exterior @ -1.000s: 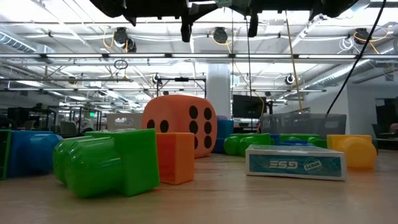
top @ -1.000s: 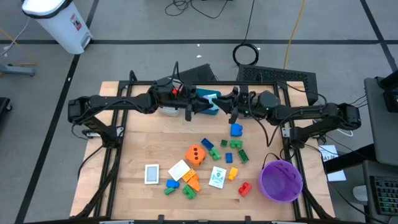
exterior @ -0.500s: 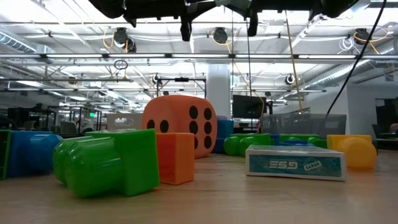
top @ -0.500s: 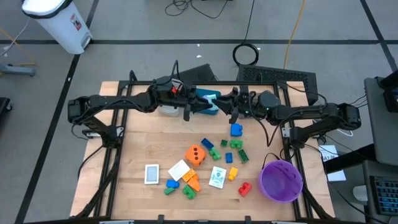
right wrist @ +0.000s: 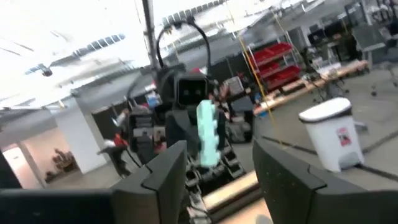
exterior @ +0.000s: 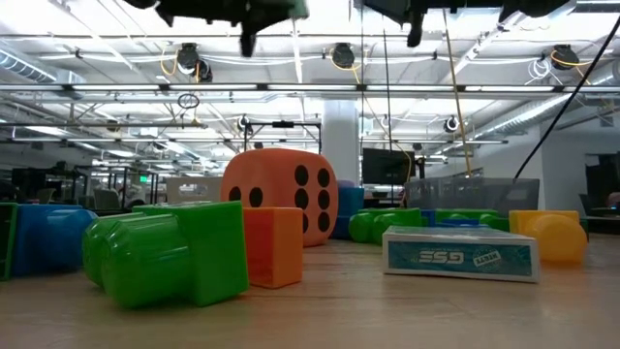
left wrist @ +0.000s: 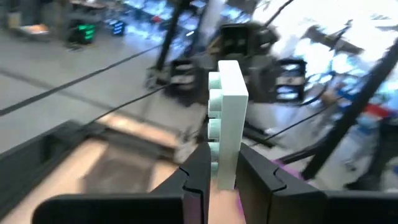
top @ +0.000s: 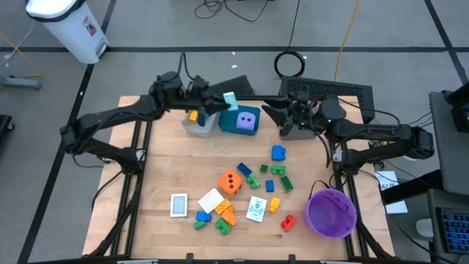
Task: Pick & Place Toys
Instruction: Put the light blue game piece into the gray bin
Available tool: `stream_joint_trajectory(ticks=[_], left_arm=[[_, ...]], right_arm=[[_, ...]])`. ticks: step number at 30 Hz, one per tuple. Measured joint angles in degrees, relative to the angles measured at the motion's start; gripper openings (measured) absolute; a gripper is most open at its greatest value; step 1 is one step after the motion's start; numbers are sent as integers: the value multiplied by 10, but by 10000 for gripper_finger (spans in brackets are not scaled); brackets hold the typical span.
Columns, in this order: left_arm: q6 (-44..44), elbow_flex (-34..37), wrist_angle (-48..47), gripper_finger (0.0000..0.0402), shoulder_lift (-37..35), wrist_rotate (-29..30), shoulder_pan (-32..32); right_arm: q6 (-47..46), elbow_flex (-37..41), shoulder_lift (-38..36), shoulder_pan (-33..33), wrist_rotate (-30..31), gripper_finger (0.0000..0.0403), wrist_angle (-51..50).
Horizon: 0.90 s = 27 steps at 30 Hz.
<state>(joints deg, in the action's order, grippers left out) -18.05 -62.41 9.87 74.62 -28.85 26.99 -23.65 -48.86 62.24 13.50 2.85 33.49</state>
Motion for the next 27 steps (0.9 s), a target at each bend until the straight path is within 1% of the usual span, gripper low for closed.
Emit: stream_joint_trajectory(ticks=[3, 9, 14, 19, 24, 27], left_arm=[[37, 0, -102, 57, -22, 27, 30], [81, 0, -280, 58, -26, 92, 70], [98, 0, -384, 58, -8, 196, 97], [83, -1, -431, 58, 22, 249, 151], [58, 0, -450, 58, 68, 249, 198], [54, 0, -449, 58, 96, 250, 212]], right_arm=[[1, 0, -6, 0, 0, 178, -38], [-8, 0, -2, -1, 0, 172, -108], [-27, 1, -1, -1, 0, 171, -139], [-27, 1, -1, -1, 0, 171, -142], [-27, 1, -1, -1, 0, 171, -149], [-27, 1, -1, -1, 0, 171, -158]])
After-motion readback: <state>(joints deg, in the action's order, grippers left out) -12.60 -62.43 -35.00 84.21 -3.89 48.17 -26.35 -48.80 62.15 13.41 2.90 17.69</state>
